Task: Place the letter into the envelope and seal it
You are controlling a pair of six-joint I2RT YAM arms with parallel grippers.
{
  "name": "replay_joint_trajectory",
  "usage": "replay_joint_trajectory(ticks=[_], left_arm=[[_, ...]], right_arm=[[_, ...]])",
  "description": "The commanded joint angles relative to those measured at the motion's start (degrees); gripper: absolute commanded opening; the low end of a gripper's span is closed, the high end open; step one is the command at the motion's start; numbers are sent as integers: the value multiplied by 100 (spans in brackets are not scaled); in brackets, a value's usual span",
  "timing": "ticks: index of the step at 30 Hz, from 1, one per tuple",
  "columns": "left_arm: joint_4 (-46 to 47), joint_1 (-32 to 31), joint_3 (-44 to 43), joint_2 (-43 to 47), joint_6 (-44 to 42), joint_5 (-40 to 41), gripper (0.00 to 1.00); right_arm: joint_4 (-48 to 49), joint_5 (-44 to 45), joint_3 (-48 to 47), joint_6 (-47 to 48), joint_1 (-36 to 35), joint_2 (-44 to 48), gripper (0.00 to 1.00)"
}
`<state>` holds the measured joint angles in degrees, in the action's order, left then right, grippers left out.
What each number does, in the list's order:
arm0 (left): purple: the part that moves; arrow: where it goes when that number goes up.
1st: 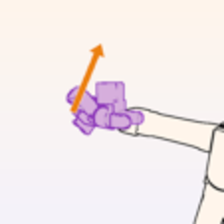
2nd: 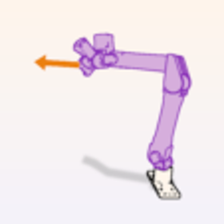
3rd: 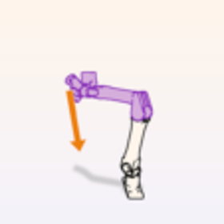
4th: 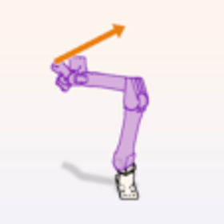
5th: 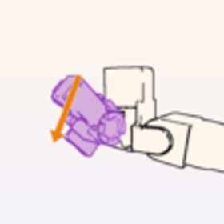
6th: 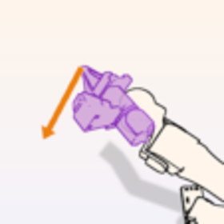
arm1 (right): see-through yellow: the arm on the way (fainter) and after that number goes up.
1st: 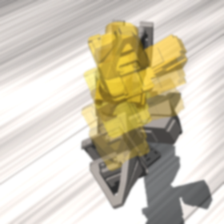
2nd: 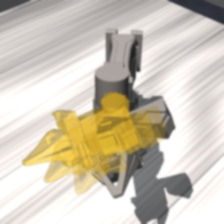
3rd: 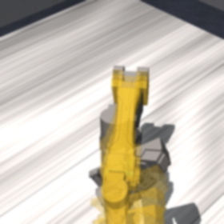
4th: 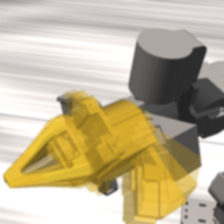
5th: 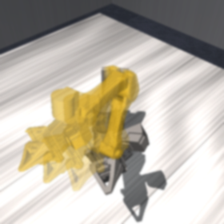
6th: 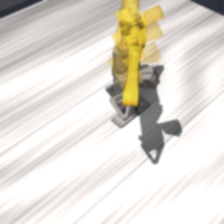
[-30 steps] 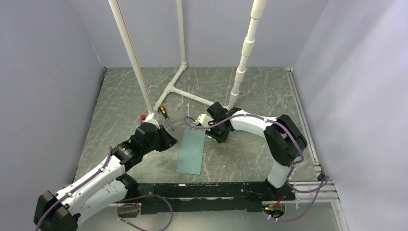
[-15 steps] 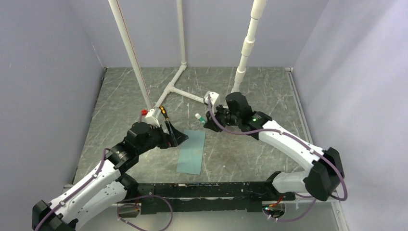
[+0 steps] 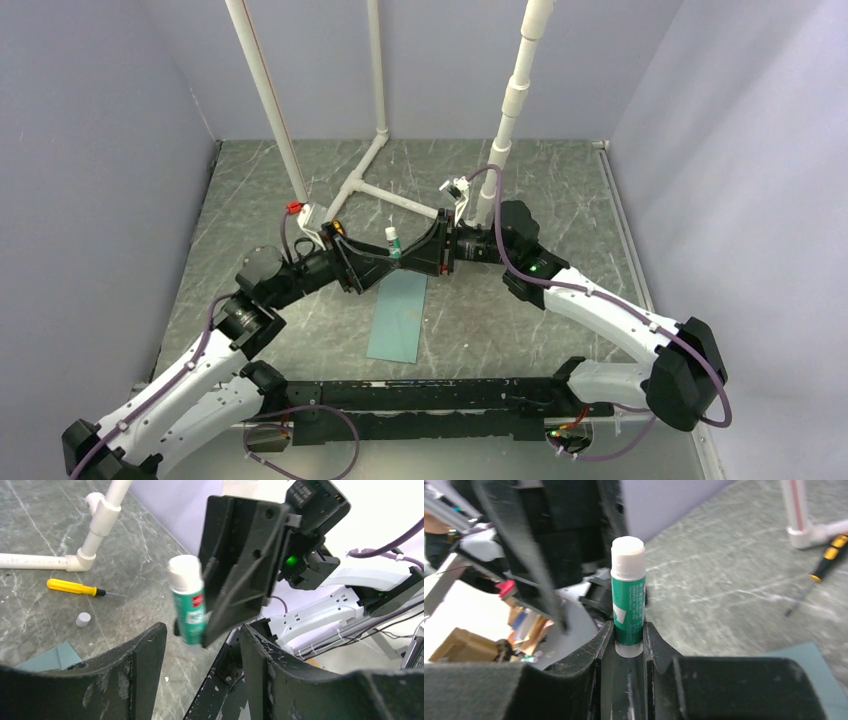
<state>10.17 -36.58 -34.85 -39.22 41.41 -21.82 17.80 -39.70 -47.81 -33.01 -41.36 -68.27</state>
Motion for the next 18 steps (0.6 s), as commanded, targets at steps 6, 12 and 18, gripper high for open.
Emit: replay_joint_trajectory(ticks=[6, 12, 18], left_arm=[[1506, -7, -127, -355, 511, -595, 49], [1976, -7, 10, -514, 844, -746, 41], [2084, -7, 12, -678, 946, -969, 28]], right_arm=[[1179, -721, 15, -682, -154, 220, 0], [1207, -800, 36, -725, -157, 176, 0], [1493, -770, 46, -935, -161, 89, 0]])
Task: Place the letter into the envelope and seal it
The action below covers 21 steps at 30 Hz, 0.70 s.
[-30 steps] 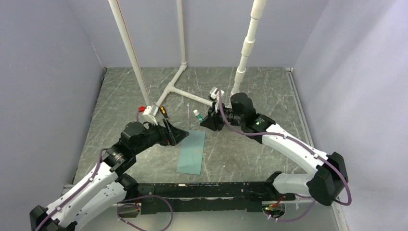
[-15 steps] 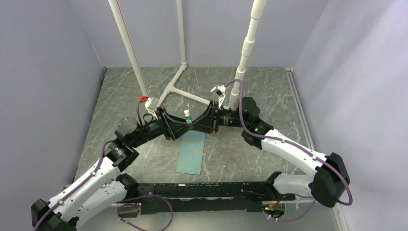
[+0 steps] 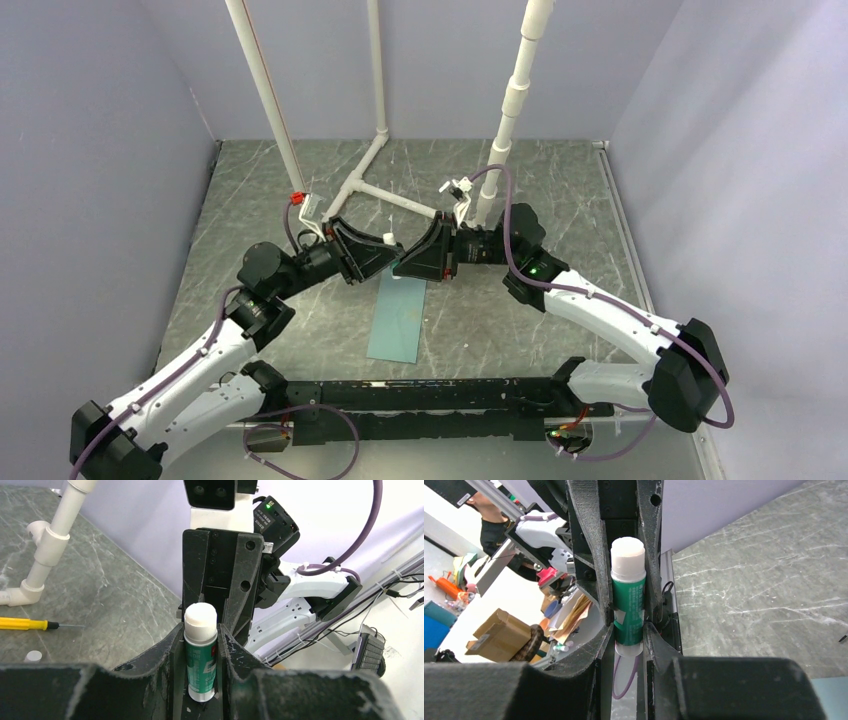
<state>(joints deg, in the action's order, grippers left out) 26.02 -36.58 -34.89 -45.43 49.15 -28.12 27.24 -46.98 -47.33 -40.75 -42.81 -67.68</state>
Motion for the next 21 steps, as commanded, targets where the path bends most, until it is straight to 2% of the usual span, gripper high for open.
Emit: replay_joint_trajectory(ticks=[1, 4, 9, 10, 13, 16, 17, 18, 19, 21], left_arm=[[497, -3, 18, -76, 167, -377, 28], [337, -6, 24, -72, 95, -420, 31], [441, -3, 53, -10, 107, -498, 28], [476, -6, 51, -14, 120, -515, 26], [539, -7, 53, -40, 100, -577, 5], [624, -7, 90, -42, 116, -530, 2], [672, -2, 104, -30, 125, -475, 2], [713, -2, 98, -9, 144, -412, 3], [741, 0, 76, 19, 160, -345, 3], [724, -7, -2, 89, 185, -168, 2]], right_arm=[[556, 9, -10, -187, -17, 24, 0], [559, 75, -67, -217, -17, -2, 0], [619, 110, -79, -227, -12, 16, 0], [654, 93, -78, -250, -17, 16, 0], [800, 99, -27, -298, -17, 57, 0], [678, 204, -35, -244, -17, 115, 1], [669, 286, -1, -274, -15, 144, 18], [673, 374, 41, -303, -17, 188, 28], [681, 475, 106, -344, -17, 244, 48], [776, 692, 324, -486, -17, 369, 63]])
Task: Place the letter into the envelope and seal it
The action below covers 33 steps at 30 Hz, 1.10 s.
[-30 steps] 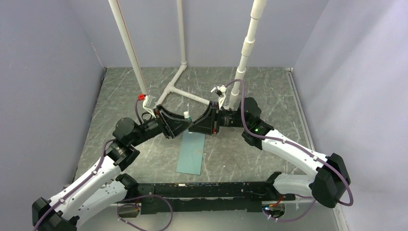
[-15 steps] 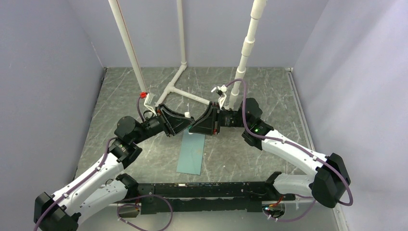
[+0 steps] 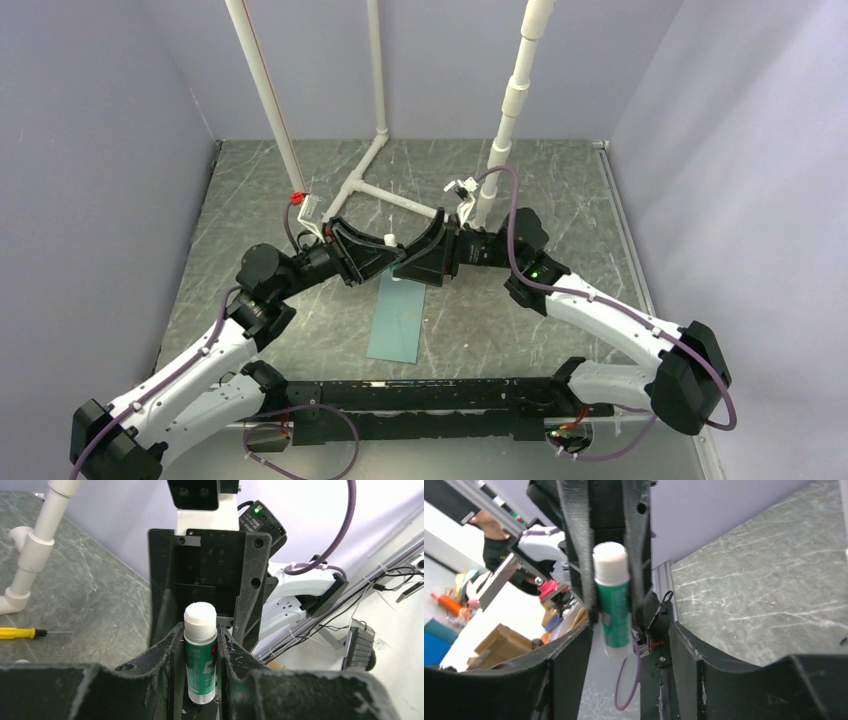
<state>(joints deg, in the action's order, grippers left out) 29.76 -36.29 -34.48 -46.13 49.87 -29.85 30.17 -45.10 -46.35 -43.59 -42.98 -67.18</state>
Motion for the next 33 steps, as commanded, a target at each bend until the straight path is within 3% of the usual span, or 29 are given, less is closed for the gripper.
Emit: replay_joint_trajectory(ticks=[1, 6, 15, 18, 25, 30, 33], left_arm=[[342, -36, -82, 205, 135, 91, 2], [528, -36, -105, 297, 387, 431, 3], [705, -36, 4, 271, 571, 646, 3], [718, -35, 16, 288, 585, 678, 2], [627, -36, 45, 321, 524, 714, 2], [484, -31, 3, 328, 429, 784, 2], [132, -36, -143, 357, 304, 886, 2]], right_arm=[[607, 616, 339, -308, 0, 364, 66], [1288, 1007, 751, -975, -123, 432, 68], [2004, 884, 481, -1222, -508, 5, 46], [1871, 910, 339, -1119, -584, -98, 35], [1666, 1087, 201, -880, -622, -47, 31], [945, 1138, -105, -546, -648, -107, 0], [-162, 1510, -385, 311, -734, -55, 0]])
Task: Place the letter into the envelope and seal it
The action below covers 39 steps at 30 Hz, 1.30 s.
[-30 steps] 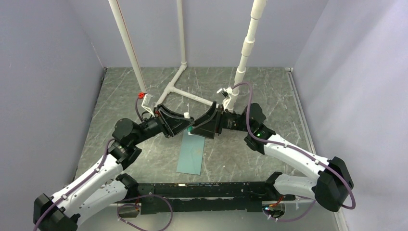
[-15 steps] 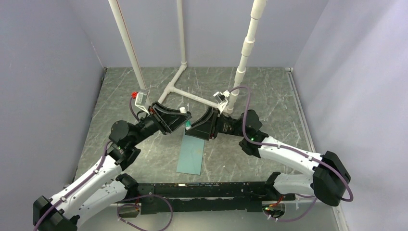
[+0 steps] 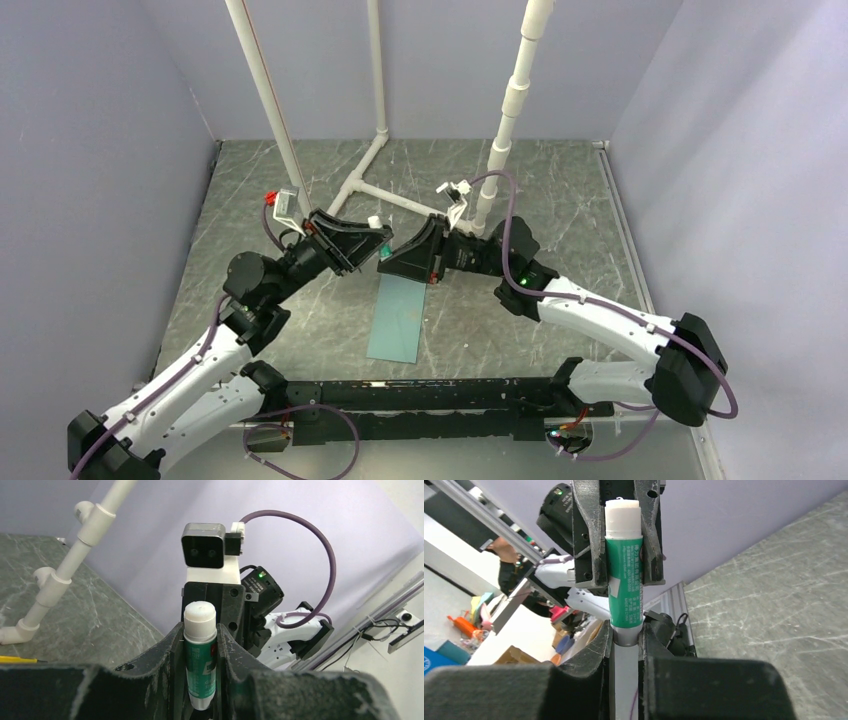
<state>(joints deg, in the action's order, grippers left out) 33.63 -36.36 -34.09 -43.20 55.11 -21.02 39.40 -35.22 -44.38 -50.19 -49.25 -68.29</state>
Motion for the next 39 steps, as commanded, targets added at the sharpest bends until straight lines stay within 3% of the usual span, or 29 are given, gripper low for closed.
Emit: replay_joint_trajectory(ticks=[1, 4, 8, 11, 13, 16, 20, 23, 26, 28, 35, 39], left_arm=[[-497, -27, -261, 66, -309, 58, 3], [-1465, -29, -543, 75, -589, 481, 2], [-3126, -28, -937, 19, -872, 1624, 3], [-3839, -27, -1121, -97, -800, 2395, 2], [-4049, -29, -1196, -183, -779, 2602, 2], [-3762, -28, -1164, -202, -961, 2434, 2], [-3410, -29, -1098, -53, -1449, 1897, 2], [-3204, -29, -1090, 127, -1684, 1207, 2], [-2992, -27, -1046, 275, -1596, 589, 2], [-2682, -25, -972, 349, -1411, 215, 2], [-2036, -25, -894, 417, -723, -431, 2], [-1733, -28, -821, 411, -512, -573, 2]], right_arm=[[-1543, 806, -698, 1430, -164, 91, 0], [-2742, 2026, -1097, 3089, -367, 36, 0], [-3368, 4091, -1470, 4965, -776, -306, 0], [-3374, 5366, -1674, 5811, -963, -691, 0], [-3343, 5735, -1803, 5959, -1035, -812, 0], [-3527, 5135, -1838, 5433, -1027, -628, 0], [-3576, 3382, -1536, 4063, -810, 78, 58], [-3448, 2863, -1159, 2375, -629, 691, 76], [-3014, 2296, -710, 845, -318, 1012, 78], [-1845, 1749, -190, 222, -287, 1107, 78], [183, 685, 249, -279, -337, 938, 65], [904, 507, 326, -435, -391, 804, 48]])
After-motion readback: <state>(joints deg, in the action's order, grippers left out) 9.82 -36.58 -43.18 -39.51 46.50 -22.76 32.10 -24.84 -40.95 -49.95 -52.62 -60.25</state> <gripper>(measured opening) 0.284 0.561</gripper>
